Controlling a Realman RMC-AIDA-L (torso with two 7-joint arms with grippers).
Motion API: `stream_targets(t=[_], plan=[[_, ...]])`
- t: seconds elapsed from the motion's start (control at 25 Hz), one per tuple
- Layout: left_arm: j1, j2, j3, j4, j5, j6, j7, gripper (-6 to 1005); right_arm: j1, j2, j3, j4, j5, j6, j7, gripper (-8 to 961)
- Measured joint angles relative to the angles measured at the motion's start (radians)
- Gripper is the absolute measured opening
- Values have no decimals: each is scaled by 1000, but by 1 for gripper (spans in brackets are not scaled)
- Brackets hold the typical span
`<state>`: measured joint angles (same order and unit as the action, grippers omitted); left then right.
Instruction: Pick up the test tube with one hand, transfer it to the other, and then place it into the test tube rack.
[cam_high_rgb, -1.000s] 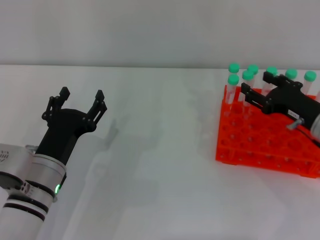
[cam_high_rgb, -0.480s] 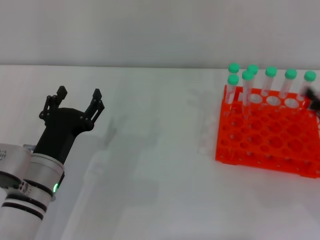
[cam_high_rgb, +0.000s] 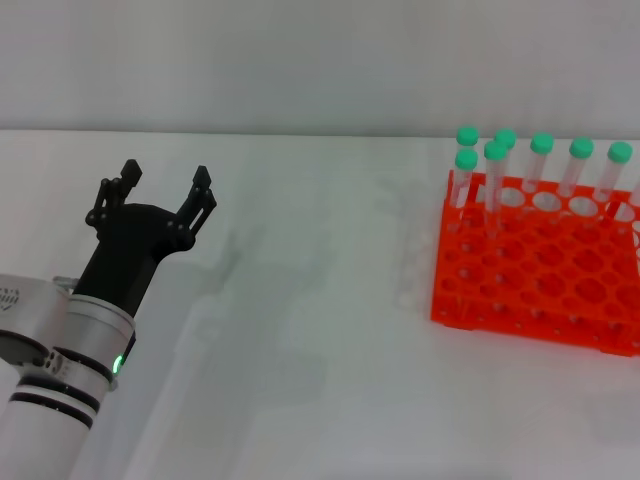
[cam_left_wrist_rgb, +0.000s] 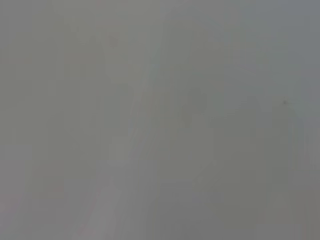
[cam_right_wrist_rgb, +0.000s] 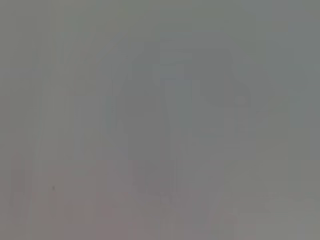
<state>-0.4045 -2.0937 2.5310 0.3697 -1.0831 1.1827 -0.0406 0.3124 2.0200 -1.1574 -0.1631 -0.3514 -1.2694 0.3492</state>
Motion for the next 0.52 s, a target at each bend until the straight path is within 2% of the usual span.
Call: stream_targets(t=[0.2, 0.52], plan=[[-2, 0, 0, 0, 0, -5, 0, 866, 1, 3, 2, 19, 1, -6, -11, 880], [-20, 0, 0, -32, 2, -6, -43, 866, -8, 2, 12, 37, 15, -10, -15, 880]])
